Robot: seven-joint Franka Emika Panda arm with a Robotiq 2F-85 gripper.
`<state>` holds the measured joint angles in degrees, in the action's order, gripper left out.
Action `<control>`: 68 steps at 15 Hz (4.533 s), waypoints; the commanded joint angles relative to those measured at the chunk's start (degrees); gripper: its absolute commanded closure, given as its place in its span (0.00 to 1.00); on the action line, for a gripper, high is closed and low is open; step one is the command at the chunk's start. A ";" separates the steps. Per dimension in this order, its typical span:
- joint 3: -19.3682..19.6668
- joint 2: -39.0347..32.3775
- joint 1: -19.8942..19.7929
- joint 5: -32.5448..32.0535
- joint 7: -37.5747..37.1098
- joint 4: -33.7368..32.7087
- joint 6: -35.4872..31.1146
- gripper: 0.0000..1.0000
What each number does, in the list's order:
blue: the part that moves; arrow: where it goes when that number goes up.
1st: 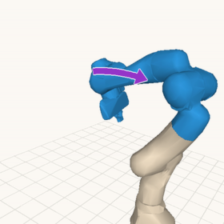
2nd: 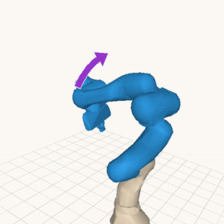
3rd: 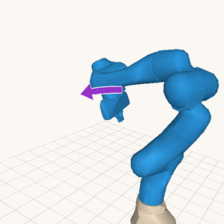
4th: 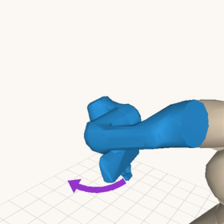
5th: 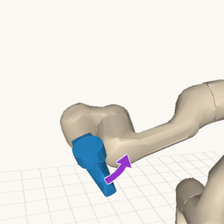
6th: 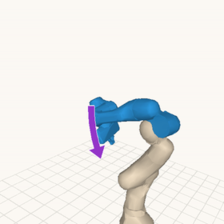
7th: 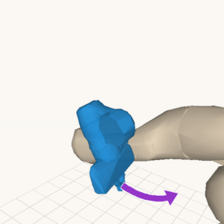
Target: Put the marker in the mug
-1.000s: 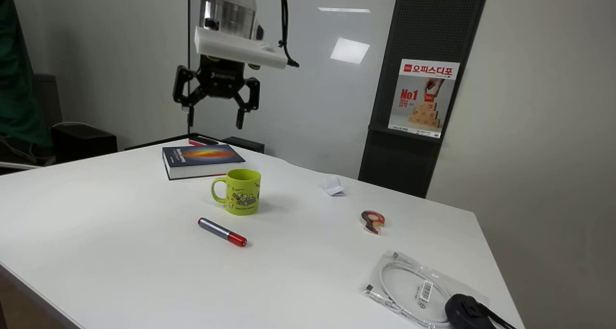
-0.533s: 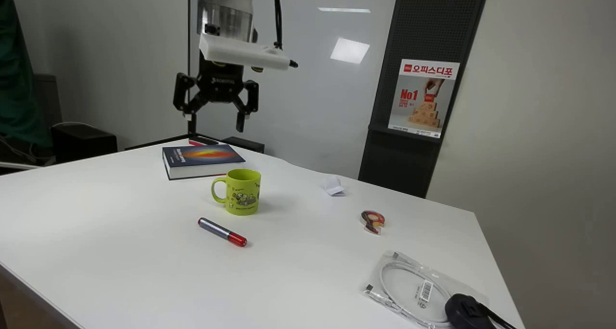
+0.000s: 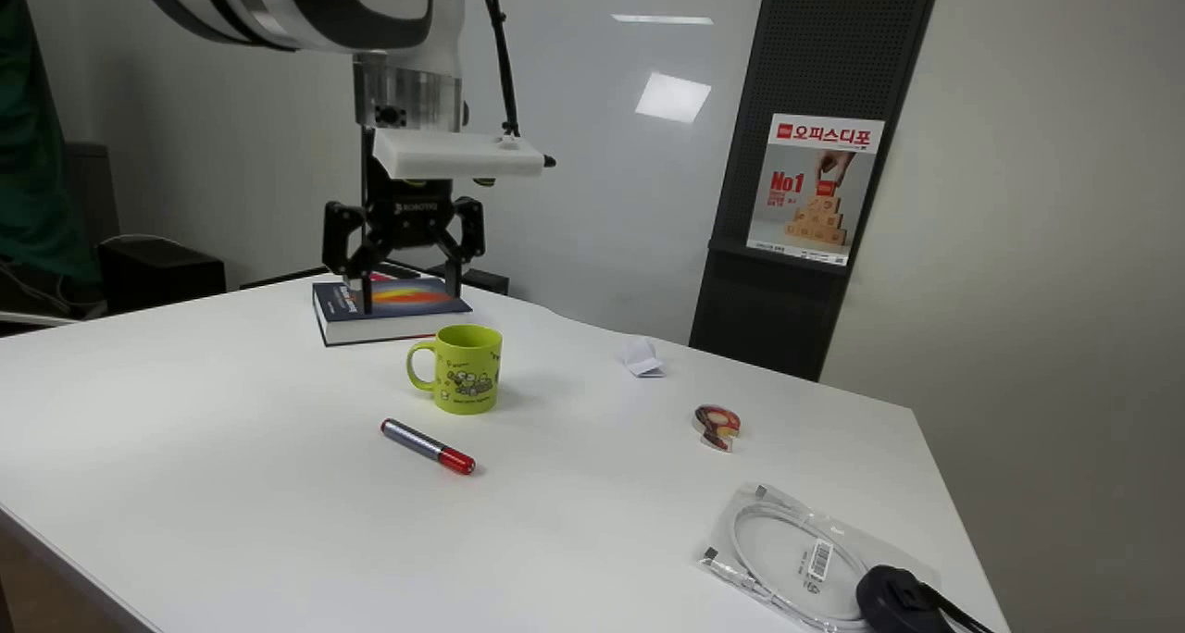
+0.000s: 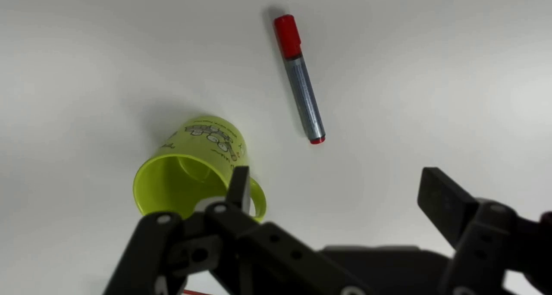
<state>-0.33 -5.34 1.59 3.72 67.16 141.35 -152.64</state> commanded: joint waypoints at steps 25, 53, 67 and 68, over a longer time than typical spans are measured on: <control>-0.11 -13.09 -3.49 -12.57 -4.46 1.54 -11.97 0.00; 2.50 -25.86 -1.15 -23.07 -14.55 -8.89 -14.63 0.94; -1.88 -2.42 -0.78 -13.73 -21.73 -18.51 36.67 0.94; -1.54 -3.52 -1.11 -12.53 -22.85 -21.30 39.89 0.94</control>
<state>-2.30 -7.09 1.00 -11.34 48.39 127.36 -121.80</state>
